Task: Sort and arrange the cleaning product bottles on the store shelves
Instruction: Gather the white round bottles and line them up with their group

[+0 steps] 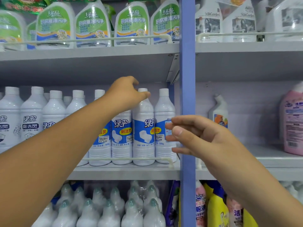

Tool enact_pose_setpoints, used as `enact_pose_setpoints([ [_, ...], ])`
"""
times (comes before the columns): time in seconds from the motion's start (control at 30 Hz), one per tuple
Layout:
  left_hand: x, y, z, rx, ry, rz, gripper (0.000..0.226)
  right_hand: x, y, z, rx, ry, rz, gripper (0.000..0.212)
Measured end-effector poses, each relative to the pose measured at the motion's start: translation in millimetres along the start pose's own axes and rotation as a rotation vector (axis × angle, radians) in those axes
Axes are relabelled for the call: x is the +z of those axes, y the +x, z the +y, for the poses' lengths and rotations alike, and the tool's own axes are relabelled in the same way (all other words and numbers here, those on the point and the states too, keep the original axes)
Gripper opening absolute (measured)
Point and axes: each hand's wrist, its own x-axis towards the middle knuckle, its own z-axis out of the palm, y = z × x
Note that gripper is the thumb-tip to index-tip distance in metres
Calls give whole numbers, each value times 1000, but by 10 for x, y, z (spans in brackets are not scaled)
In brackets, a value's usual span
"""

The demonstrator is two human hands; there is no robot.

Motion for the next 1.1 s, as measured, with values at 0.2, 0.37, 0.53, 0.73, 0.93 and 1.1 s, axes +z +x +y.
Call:
enact_pose_setpoints([
  [0.2, -45, 148, 129, 0, 124, -103, 28, 78, 424, -529, -202, -378, -68, 32],
  [0.37, -165, 398, 123, -20, 93, -271, 19, 219, 1183, -1036, -234, -1146, -218, 22],
  [0.53, -253, 589, 94, 90, 95, -352, 24, 413, 1904, -994, -121, -1765, -252, 20],
  [0.73, -264, 723, 58, 358, 529, -326, 38, 522, 2212, -961, 348, -1649, -263, 47],
  [0.93, -200, 746, -114, 305, 460, -444, 50, 500, 2417, -743, 547, -1564, -247, 55],
  [1.1, -184, 769, -167, 327, 397, -422, 45, 446, 2490, -681, 540, -1466, -237, 32],
])
